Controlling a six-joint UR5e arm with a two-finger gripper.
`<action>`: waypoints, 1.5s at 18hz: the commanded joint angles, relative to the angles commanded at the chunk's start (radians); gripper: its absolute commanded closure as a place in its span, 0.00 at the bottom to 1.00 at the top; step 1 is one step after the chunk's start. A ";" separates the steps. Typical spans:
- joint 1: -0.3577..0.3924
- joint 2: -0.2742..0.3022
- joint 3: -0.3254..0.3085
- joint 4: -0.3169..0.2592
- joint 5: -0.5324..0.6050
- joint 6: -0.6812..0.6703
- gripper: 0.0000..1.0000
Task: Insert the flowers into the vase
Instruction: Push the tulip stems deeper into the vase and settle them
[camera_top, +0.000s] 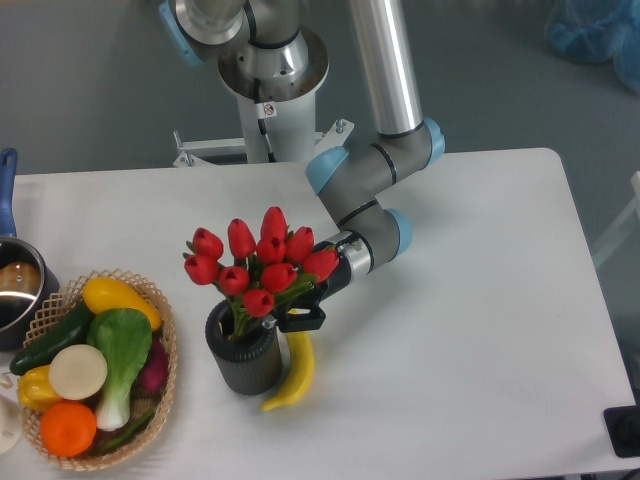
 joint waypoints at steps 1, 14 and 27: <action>0.000 0.000 0.000 0.000 0.000 0.000 0.58; 0.003 0.006 -0.002 -0.002 0.002 0.005 0.30; 0.026 0.014 0.009 -0.002 0.005 0.006 0.17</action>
